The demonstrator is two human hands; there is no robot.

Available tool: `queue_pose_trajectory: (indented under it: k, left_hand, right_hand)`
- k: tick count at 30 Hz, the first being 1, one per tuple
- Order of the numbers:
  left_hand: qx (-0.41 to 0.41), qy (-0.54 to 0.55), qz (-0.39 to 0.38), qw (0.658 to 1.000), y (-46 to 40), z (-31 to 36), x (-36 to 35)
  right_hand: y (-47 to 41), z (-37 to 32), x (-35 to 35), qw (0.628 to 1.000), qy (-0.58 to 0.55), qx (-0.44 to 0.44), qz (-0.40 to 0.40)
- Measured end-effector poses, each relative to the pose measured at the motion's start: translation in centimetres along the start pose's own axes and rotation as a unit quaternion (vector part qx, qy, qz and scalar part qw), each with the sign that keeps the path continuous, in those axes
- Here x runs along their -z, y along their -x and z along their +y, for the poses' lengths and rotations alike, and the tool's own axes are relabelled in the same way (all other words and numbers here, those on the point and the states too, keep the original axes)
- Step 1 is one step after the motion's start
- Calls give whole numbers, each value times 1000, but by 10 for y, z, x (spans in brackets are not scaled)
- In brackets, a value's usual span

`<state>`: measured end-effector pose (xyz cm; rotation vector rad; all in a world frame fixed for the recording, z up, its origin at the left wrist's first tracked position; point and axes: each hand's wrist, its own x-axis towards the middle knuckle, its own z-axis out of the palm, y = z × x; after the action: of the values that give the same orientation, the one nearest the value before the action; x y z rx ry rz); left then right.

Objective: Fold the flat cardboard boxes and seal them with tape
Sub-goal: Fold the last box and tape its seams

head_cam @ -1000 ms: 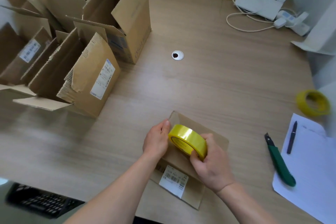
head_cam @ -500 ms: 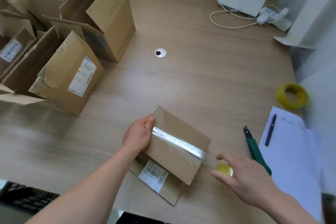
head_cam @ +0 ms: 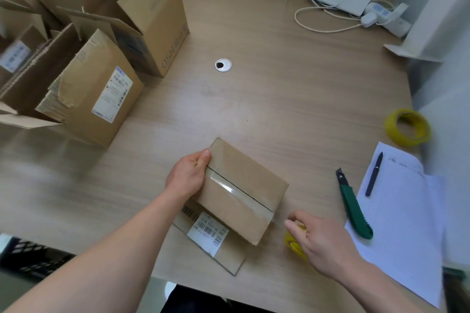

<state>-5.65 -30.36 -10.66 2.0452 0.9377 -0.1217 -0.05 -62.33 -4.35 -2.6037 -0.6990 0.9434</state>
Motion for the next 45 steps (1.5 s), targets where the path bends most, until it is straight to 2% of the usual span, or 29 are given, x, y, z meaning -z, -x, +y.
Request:
queue_pose_trajectory:
  k: [6, 11, 14, 16, 18, 24, 26, 28, 31, 34, 36, 38, 41, 43, 45]
  left_hand:
    - [-10, -40, -6, 999, 1, 4, 4]
    - [-8, -201, 14, 979, 2, 21, 9]
    - [24, -184, 8, 983, 2, 33, 3]
    - [62, -164, 38, 984, 5, 36, -6]
    - [61, -207, 87, 973, 14, 36, -15]
    - [-79, -351, 83, 929, 12, 49, -10]
    - [-128, -329, 74, 933, 23, 56, -21]
    - [-210, -310, 23, 927, 47, 57, -46]
    - [-276, -361, -56, 889, 64, 55, -63]
    - [-343, -341, -64, 873, 70, 56, -55]
    - [-420, -340, -93, 837, 76, 55, -55]
    - [-429, -352, -148, 819, 80, 42, -53]
    - [-426, -342, -117, 829, 70, 38, -38]
    - [-429, -339, -135, 826, 62, 34, -33]
    - [-379, -298, -116, 869, 52, 32, -24]
  right_hand:
    - [-15, -5, -15, 998, 52, -43, 14]
    - [-27, -23, -25, 995, 95, -42, 1]
    - [-30, -30, -27, 993, 106, -42, -4]
    - [-29, -32, -26, 993, 108, -47, 0]
    - [-28, -34, -27, 992, 114, -48, -2]
    - [-23, -44, -32, 992, 115, -48, -14]
    - [-21, -44, -33, 993, 102, -52, -2]
    - [-22, -47, -32, 993, 99, -59, 16]
    - [-24, -50, -36, 991, 114, -74, 19]
    - [-22, -53, -38, 989, 117, -85, 7]
    - [-21, -55, -35, 988, 125, -91, 14]
    - [-18, -57, -39, 988, 136, -71, 17]
    - [-14, -58, -38, 988, 126, -88, 28]
    - [-14, -63, -40, 987, 123, -100, 39]
    - [-13, -67, -41, 986, 118, -114, 37]
